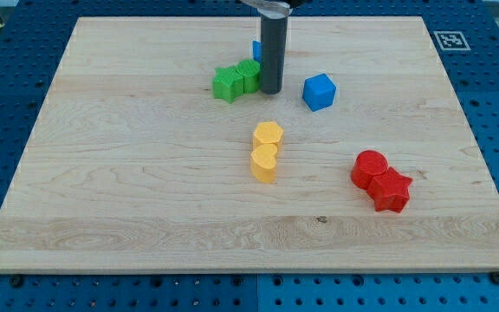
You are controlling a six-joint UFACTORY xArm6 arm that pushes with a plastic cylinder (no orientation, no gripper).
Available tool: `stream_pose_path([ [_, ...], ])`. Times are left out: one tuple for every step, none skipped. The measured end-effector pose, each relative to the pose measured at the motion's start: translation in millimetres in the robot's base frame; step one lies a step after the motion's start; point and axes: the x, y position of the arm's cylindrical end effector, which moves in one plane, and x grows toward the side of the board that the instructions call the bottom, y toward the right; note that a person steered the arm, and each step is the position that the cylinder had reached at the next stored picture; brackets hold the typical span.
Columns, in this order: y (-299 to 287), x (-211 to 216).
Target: Push the green circle into the green star
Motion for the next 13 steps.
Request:
stream_pose_path([
  [1.8, -36.2],
  [-16.1, -60.4],
  [-19.7, -64.4],
  [-17.7, -50.0],
  [-19.7, -31.0],
  [-23.6, -17.4],
  [-36.3, -12.0],
  [-44.2, -10.0],
  [-16.3, -10.0],
  [9.4, -3.4],
  [19.3, 24.2],
  [19.3, 34.3],
  [16.0, 33.6],
])
